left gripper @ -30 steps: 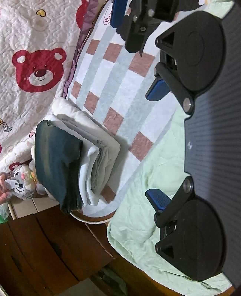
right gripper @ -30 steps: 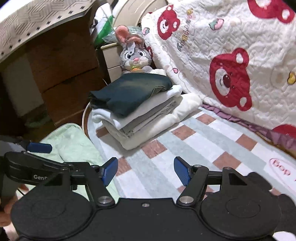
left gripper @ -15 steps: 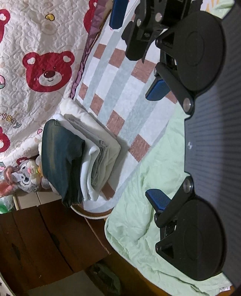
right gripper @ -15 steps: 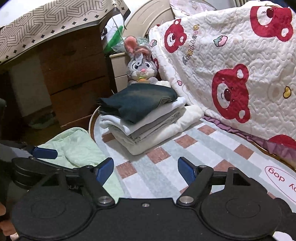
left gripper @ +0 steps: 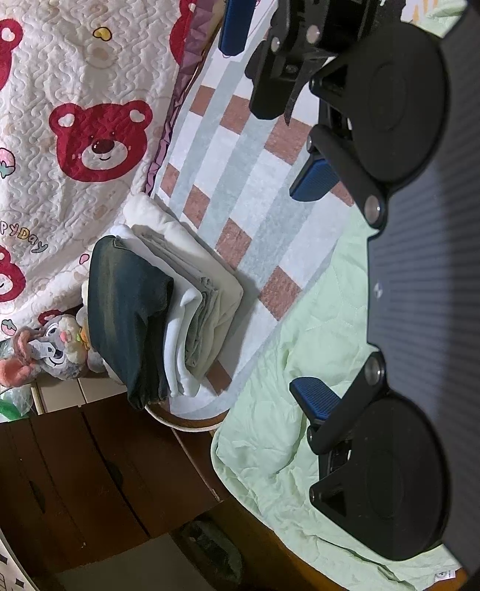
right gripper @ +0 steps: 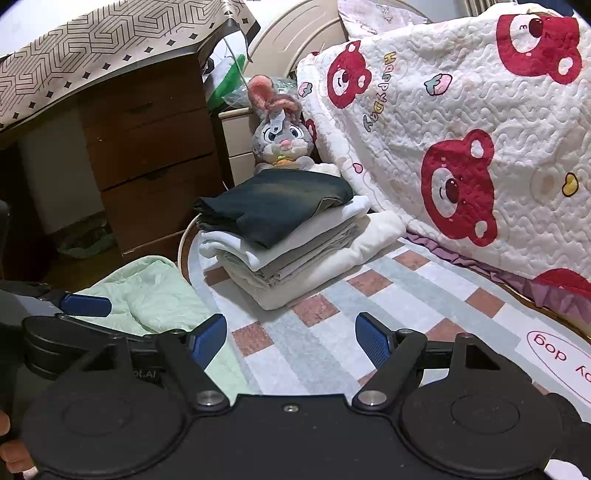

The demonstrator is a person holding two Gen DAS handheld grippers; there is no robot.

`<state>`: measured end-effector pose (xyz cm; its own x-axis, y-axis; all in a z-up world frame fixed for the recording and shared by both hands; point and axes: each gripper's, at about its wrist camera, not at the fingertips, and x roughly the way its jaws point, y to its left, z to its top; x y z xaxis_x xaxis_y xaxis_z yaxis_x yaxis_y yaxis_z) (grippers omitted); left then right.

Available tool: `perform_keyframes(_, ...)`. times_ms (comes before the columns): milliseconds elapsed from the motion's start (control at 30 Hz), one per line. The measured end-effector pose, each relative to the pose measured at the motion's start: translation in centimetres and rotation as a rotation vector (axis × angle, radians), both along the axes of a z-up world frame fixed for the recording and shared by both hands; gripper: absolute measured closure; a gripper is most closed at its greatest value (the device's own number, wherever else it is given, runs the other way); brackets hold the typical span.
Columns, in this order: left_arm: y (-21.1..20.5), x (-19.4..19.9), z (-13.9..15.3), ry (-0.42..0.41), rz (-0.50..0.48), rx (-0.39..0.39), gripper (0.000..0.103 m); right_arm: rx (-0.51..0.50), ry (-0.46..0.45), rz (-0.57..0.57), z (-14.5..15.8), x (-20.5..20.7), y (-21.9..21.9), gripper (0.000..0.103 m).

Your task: Fold clothes

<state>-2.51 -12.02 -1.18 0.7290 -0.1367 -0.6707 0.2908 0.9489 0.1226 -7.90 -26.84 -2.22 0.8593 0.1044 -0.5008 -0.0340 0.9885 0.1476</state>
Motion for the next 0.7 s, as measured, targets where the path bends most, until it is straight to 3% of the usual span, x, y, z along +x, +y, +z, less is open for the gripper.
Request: perform_keyframes(700,0.41,-0.11,0.28,-0.006,0.004,0.005,0.0,-0.008,0.013,0.004,-0.14,-0.16,0.47,0.022)
